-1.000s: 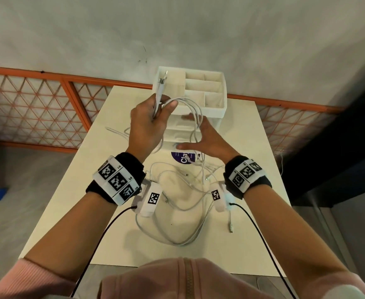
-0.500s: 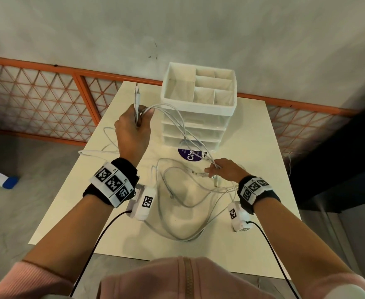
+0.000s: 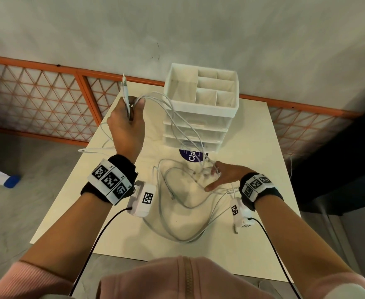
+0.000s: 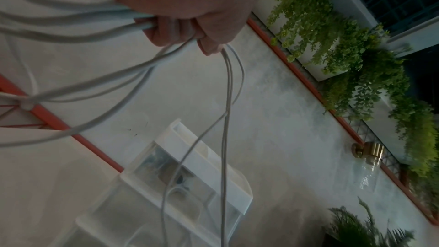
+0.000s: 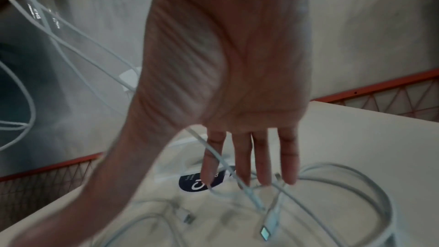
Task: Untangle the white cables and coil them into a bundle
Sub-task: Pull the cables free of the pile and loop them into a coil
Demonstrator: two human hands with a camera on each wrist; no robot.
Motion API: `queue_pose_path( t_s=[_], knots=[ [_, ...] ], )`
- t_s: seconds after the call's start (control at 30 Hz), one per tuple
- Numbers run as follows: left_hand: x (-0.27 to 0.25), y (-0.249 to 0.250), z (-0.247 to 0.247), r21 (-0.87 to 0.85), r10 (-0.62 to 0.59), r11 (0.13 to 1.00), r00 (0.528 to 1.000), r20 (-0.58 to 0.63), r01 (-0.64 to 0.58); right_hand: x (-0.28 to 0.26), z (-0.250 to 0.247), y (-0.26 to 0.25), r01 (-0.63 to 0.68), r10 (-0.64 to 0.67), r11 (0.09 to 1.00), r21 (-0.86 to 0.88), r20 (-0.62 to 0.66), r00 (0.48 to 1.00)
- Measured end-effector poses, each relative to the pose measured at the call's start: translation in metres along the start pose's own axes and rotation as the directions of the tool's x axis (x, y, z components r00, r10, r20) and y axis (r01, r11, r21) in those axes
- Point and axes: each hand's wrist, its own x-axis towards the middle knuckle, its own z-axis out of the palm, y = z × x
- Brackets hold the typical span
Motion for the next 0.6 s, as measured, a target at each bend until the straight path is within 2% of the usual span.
queue_pose_path(
  t_s=[0.03, 0.1, 0.2, 0.27, 0.37, 0.47, 0.6],
  knots=[
    [0.002, 0.002, -0.001, -0.021, 0.002, 1.000, 1.000, -0.013, -0.002, -0.004, -0.001, 0.001, -0.021, 0.021, 0.999, -0.034, 0.015, 1.000],
    [0.007, 0.005, -0.003, -0.019, 0.022, 1.000, 0.999, -0.026, -0.023, -0.006, 0.001, 0.009, -0.010, 0.004, 0.998, -0.066, -0.086, 0.996],
    [0.010, 0.005, -0.003, 0.005, 0.034, 0.999, 0.999, 0.008, -0.034, 0.001, 0.008, 0.017, 0.062, -0.049, 0.997, 0.054, -0.219, 0.975],
    [0.010, 0.001, -0.001, 0.033, 0.035, 0.999, 0.999, 0.026, -0.036, 0.004, 0.011, 0.019, 0.094, -0.062, 0.987, 0.134, -0.229, 0.971],
    [0.009, -0.003, 0.000, 0.039, 0.030, 0.999, 0.999, 0.014, -0.030, 0.004, 0.010, 0.017, 0.123, -0.084, 0.985, 0.117, -0.295, 0.952],
    [0.014, -0.002, -0.006, 0.008, -0.004, 1.000, 0.998, -0.063, 0.004, 0.010, 0.014, 0.018, 0.127, -0.100, 0.989, 0.069, -0.310, 0.945],
    [0.024, 0.001, -0.019, -0.002, -0.012, 1.000, 0.988, -0.155, 0.012, 0.018, 0.027, 0.014, 0.182, -0.132, 0.973, 0.141, -0.304, 0.944]
  ],
)
